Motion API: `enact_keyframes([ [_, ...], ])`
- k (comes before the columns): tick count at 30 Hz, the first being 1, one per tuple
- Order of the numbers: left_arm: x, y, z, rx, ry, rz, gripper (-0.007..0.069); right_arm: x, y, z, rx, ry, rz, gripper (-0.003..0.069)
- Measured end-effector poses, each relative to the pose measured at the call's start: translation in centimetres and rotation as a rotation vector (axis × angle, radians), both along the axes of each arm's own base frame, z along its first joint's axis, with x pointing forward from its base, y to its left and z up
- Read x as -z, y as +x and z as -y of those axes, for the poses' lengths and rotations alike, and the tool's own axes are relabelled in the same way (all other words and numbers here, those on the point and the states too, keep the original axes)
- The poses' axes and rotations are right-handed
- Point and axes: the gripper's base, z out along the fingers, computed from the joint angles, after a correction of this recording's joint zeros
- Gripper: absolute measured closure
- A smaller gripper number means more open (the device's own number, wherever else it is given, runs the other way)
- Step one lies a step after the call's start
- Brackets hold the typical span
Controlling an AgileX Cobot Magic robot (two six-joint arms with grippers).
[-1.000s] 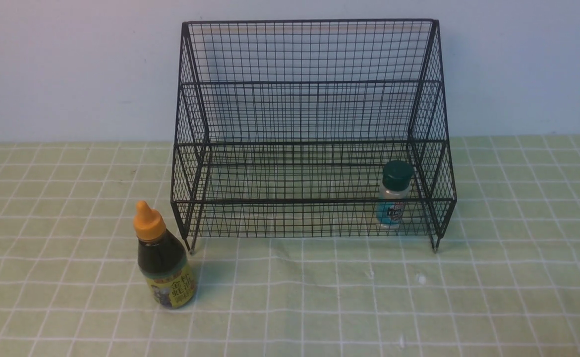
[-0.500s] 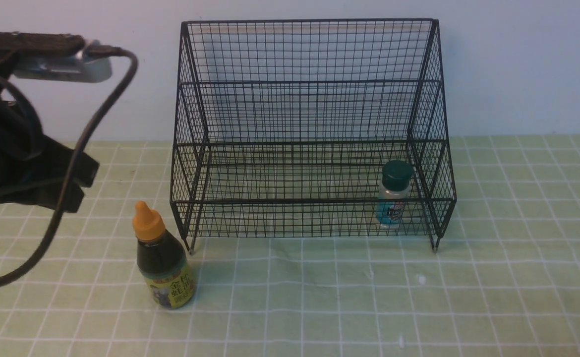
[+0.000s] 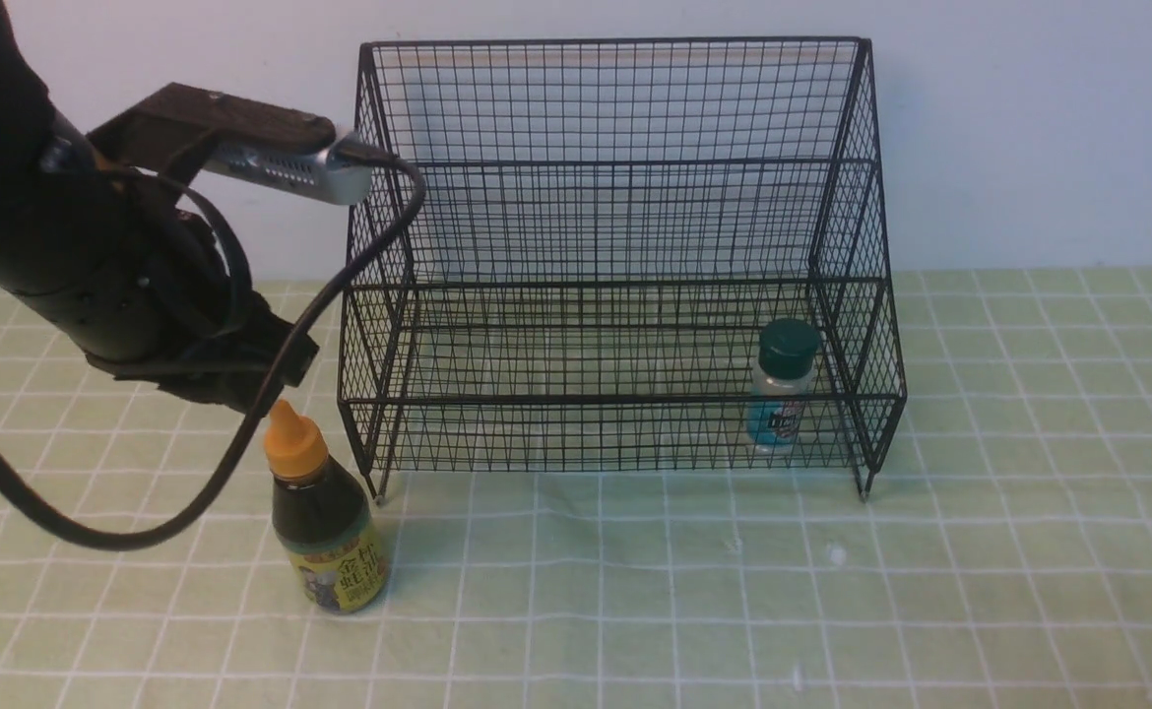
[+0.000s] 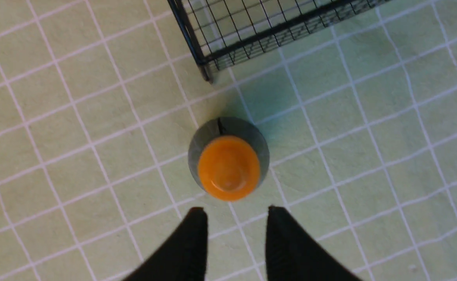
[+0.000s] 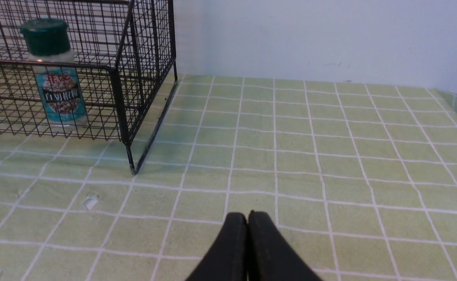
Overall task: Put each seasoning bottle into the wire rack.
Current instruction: Use the left arm to grab the condiment bottle closest to it
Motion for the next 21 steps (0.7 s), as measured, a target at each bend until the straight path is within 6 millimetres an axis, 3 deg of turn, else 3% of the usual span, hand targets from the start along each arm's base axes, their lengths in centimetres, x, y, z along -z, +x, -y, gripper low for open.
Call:
enact_keyframes([
  [2, 0.3, 0.5, 0.0, -0.012, 0.001, 0.008, 0.0248, 0.0, 0.0, 0.0, 0.000, 0.000, 0.000, 0.0673],
  [3, 0.4, 0.5, 0.0, -0.014, 0.002, 0.008, 0.0236, 0.0, 0.0, 0.0, 0.000, 0.000, 0.000, 0.0673],
  [5, 1.1, 1.2, 0.1, -0.023, 0.008, 0.003, 0.0097, 0.0, 0.0, 0.0, 0.000, 0.000, 0.000, 0.0673],
  [7, 1.9, 1.8, 0.2, -0.027, 0.015, -0.019, 0.0020, 0.0, 0.0, 0.0, 0.000, 0.000, 0.000, 0.0673],
  [10, 3.5, 2.8, 0.5, -0.030, 0.025, -0.064, -0.0024, 0.0, 0.0, 0.0, 0.000, 0.000, 0.000, 0.0673],
  [14, 5.1, 3.6, 0.7, -0.046, 0.031, -0.110, -0.0011, 0.0, 0.0, 0.0, 0.000, 0.000, 0.000, 0.0673],
  [16, 6.1, 4.1, 0.8, -0.067, 0.032, -0.142, 0.0036, 0.0, 0.0, 0.0, 0.000, 0.000, 0.000, 0.0673],
  [19, 7.1, 4.4, 0.9, -0.081, 0.038, -0.180, 0.0148, 0.0, 0.0, 0.0, 0.000, 0.000, 0.000, 0.0673],
  [21, 7.4, 4.5, 0.9, -0.087, 0.039, -0.191, 0.0265, 0.0, 0.0, 0.0, 0.000, 0.000, 0.000, 0.0673],
])
